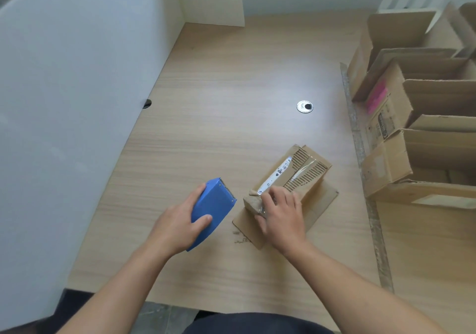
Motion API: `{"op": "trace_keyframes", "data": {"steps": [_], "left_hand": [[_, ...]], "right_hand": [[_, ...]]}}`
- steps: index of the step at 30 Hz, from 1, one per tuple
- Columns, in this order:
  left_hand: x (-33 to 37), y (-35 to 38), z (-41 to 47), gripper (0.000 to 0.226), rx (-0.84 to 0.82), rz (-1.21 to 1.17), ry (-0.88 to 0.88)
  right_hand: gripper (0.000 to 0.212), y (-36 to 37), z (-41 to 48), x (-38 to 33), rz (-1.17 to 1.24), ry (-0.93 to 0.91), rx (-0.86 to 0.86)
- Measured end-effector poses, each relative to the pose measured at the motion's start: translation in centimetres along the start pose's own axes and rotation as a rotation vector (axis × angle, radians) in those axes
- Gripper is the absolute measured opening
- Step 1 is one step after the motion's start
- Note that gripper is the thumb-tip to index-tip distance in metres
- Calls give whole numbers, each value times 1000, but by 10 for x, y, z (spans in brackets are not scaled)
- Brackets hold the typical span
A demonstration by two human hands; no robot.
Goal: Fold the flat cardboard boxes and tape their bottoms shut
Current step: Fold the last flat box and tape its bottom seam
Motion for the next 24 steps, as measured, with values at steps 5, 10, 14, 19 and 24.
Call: {"op": "trace_keyframes", "data": {"steps": [5, 10, 14, 19, 24], "left_hand": [[7, 5, -9, 74, 70, 106, 174], [23, 5, -20, 60, 149, 267, 470], [32, 2, -22, 58, 156, 364, 575], [42, -7, -26, 55, 172, 416, 741], [52, -13, -24, 62, 111, 378, 786]], "right_hand": [[31, -5, 4, 10, -14, -239, -158], [26, -36, 2, 11, 117, -372, -110], [48, -58, 1, 2, 434, -332, -26], [65, -62, 17, -11, 537, -279, -225], [12, -68, 21, -10, 590, -297, -222]]}}
Point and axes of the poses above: each hand's wrist, its own z-axis towards the middle knuckle, its own y-axis out of the palm, x = y × z, the point moved 6 cm from there along z, towards the middle knuckle, and after that the axes turned 11 degrees about -x, right-handed, at the moved point
